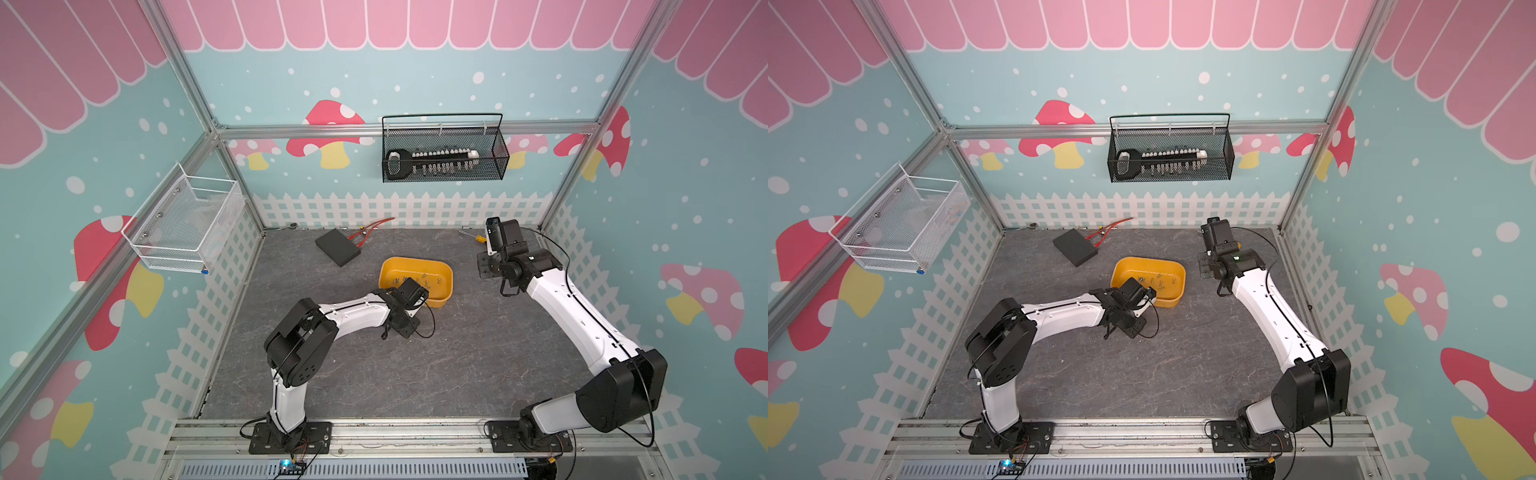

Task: Put the screws on the desktop into the storage box
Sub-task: Pick up the screw from the center of the board.

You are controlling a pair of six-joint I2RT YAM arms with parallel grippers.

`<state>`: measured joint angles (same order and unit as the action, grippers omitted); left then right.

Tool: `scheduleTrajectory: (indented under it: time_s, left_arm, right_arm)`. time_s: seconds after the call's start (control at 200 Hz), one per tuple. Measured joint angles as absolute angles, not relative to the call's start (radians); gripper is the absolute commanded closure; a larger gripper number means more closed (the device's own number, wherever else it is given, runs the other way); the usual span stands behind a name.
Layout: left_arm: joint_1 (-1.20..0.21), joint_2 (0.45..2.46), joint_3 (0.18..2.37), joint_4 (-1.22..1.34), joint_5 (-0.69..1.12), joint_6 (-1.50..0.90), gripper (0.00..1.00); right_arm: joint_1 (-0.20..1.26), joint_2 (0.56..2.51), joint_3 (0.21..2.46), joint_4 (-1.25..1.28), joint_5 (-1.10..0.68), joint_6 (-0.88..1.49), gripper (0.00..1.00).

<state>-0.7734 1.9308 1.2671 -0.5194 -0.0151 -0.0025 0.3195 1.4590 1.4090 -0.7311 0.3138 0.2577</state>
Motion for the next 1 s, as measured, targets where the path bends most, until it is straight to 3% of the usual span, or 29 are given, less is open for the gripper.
scheduleTrajectory:
  time_s: [0.28, 1.001]
  left_arm:
    - [-0.774, 1.954, 1.272, -0.518, -0.015, 0.004, 0.66]
    - [-0.774, 1.954, 1.272, -0.518, -0.019, 0.006, 0.97]
  right_arm:
    - [0.318, 1.459, 1.409, -0.73, 0.314, 0.254, 0.73]
    - [0.312, 1.459, 1.407, -0.723, 0.306, 0.254, 0.73]
